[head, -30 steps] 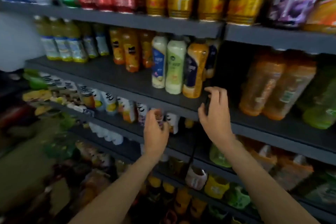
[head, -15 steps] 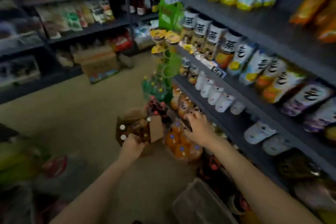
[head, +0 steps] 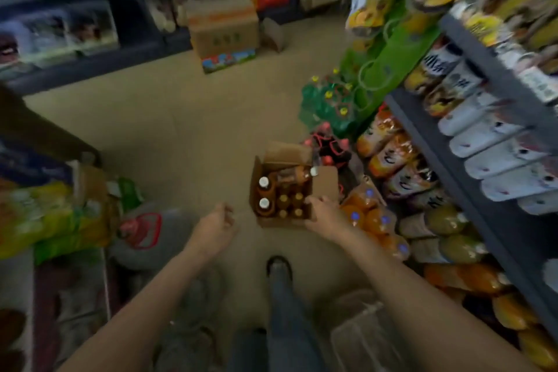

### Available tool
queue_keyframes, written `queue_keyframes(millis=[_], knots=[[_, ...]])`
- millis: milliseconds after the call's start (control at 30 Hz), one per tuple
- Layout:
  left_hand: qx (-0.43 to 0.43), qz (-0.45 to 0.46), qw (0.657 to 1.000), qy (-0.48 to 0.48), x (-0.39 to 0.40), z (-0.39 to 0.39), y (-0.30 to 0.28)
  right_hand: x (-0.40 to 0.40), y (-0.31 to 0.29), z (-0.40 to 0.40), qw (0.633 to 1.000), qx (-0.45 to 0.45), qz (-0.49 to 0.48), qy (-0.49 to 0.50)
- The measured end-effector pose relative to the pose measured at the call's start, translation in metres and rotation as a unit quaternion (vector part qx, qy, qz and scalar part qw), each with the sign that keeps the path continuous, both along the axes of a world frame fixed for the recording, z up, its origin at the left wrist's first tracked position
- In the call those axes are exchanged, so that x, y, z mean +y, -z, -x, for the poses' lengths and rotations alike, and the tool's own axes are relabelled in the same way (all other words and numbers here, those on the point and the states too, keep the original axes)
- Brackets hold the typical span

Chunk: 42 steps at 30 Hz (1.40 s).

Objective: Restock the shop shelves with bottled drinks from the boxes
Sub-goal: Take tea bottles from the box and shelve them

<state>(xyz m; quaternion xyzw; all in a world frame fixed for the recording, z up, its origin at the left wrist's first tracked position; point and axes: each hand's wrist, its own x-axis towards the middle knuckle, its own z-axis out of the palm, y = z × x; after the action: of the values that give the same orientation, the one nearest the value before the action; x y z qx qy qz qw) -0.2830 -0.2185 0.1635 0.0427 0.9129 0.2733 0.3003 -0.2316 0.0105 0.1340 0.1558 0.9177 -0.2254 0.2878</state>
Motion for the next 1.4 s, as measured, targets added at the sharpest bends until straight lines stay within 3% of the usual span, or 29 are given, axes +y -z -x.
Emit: queue_keyframes(millis=[233, 400, 500, 633, 800, 900, 967, 1067, 1133, 1200, 1267, 1400], knots=[[-0.02, -0.007, 0.997, -0.07, -0.007, 0.064, 0.082, -0.04, 0.125, 0.099, 0.991, -0.016, 0.038, -0.127], [-0.027, -0.037, 0.995, -0.091, -0.006, 0.087, 0.147, -0.066, 0.209, 0.12, 0.97, -0.06, -0.001, -0.236], [-0.032, -0.055, 0.99, -0.125, -0.008, 0.087, 0.182, -0.066, 0.238, 0.122, 0.966, -0.032, -0.029, -0.256], [-0.066, -0.081, 0.986, -0.129, -0.006, 0.077, 0.204, -0.047, 0.222, 0.125, 0.981, 0.018, 0.03, -0.192], [-0.155, -0.179, 0.971, -0.042, 0.016, 0.084, 0.188, -0.026, 0.133, 0.159, 0.964, 0.127, 0.129, -0.195], [-0.151, -0.231, 0.956, -0.095, 0.042, 0.097, 0.174, -0.017, 0.094, 0.194, 0.951, 0.184, 0.172, -0.179], [-0.129, -0.228, 0.951, -0.164, 0.047, 0.109, 0.172, -0.016, 0.094, 0.206, 0.947, 0.203, 0.223, -0.113], [-0.131, -0.173, 0.958, -0.189, 0.034, 0.12, 0.178, -0.017, 0.129, 0.208, 0.923, 0.145, 0.348, 0.079], [-0.151, -0.158, 0.95, -0.225, 0.019, 0.119, 0.183, -0.014, 0.174, 0.201, 0.958, 0.099, 0.253, 0.095], [-0.157, -0.153, 0.937, -0.271, 0.006, 0.11, 0.189, -0.015, 0.217, 0.186, 0.993, 0.02, 0.111, -0.027], [-0.156, -0.145, 0.929, -0.302, -0.006, 0.101, 0.198, -0.027, 0.246, 0.173, 0.993, -0.026, 0.037, -0.112], [-0.152, -0.125, 0.932, -0.304, -0.022, 0.091, 0.208, -0.044, 0.26, 0.166, 0.978, 0.058, -0.046, -0.193]])
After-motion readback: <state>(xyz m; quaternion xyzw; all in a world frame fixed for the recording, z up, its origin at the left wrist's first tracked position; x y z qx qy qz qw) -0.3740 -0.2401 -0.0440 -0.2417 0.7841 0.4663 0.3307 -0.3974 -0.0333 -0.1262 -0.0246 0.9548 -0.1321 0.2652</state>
